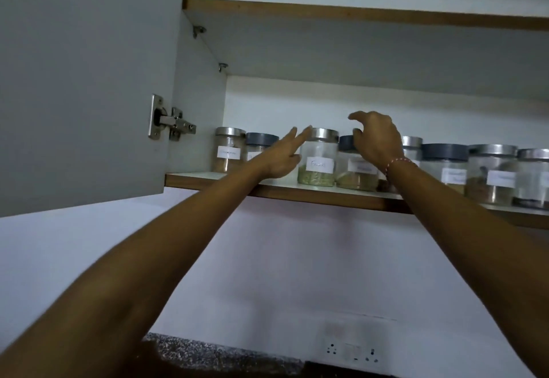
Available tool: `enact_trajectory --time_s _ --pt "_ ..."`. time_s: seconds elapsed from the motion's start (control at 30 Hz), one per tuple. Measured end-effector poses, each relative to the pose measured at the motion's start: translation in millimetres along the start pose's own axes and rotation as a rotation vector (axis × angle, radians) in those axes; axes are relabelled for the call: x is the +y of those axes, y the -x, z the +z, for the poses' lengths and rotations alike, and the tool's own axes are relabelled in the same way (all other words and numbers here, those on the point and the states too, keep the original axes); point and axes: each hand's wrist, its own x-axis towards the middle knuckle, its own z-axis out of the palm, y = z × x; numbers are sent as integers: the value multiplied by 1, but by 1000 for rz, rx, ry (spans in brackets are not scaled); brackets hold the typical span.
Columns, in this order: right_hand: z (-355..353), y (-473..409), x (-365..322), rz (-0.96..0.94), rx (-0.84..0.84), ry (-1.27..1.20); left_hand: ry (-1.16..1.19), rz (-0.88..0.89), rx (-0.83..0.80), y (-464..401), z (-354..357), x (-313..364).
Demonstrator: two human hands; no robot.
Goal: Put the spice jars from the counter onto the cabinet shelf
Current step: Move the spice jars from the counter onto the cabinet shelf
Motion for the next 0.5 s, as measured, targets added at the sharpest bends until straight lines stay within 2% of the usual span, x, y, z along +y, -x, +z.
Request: enact_trajectory --time_s 0.17,0.33,0.5 --pt "-12 16 32 109 -68 -49 69 -6 -22 -9 15 12" --pt "-6 17 36 114 -125 -90 90 -20 34 -17 13 12" --pt "10 7 35 137 -137 -138 93 -106 -25 -23 12 1"
